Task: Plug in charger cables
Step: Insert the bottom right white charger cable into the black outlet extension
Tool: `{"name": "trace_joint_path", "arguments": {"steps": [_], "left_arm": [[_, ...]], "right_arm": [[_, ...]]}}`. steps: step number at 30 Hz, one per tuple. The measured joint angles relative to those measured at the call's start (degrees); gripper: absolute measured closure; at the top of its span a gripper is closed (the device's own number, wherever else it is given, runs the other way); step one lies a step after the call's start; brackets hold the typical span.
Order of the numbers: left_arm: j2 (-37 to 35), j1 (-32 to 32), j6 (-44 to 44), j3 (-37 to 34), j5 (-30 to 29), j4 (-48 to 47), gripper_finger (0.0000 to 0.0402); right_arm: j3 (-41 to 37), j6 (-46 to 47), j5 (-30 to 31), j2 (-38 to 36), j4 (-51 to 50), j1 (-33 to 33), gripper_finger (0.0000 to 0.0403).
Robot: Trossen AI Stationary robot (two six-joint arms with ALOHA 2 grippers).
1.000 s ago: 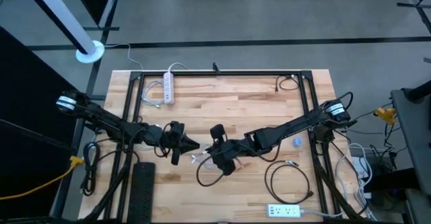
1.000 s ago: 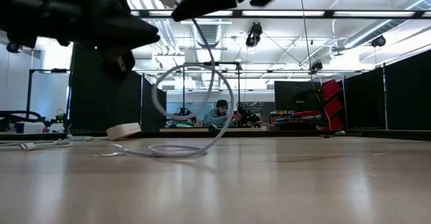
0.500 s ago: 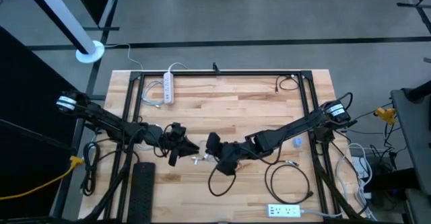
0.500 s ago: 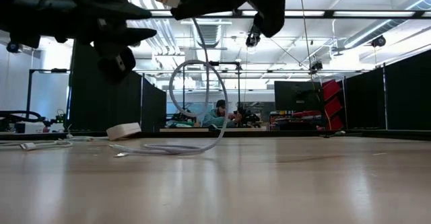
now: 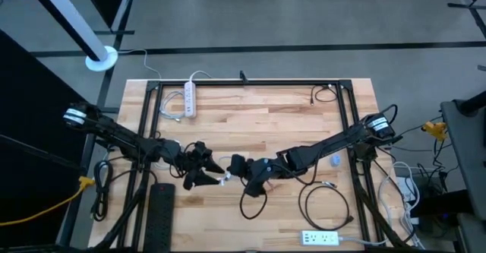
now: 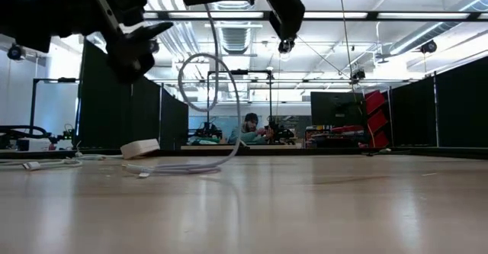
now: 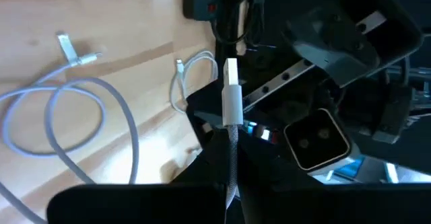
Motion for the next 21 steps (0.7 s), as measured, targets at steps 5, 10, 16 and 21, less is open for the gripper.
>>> {"name": "trace_joint_path", "arguments": {"steps": [5, 10, 16, 21], "left_arm": [[0.01, 0.05, -0.01, 0.21, -0.02, 0.36, 0.0087], [0.08, 0.03, 0.14, 1.35, 1.3, -0.34, 0.0087], [0.08, -0.09, 0.72, 1.7, 3.79, -2.05, 0.0087], [0.08, -0.06, 2.81, 1.74, 3.79, -2.47, 0.0087]], "right_arm": [[0.0, -6.32, 2.04, 2.97, 6.35, -0.17, 0.04], [0.0, -14.2, 4.32, 5.63, 9.26, -0.68, 0.04], [0.02, -15.7, 6.29, 5.78, 11.32, -1.13, 0.04], [0.0, -15.89, 6.36, 5.39, 13.02, -1.19, 0.04]]}}
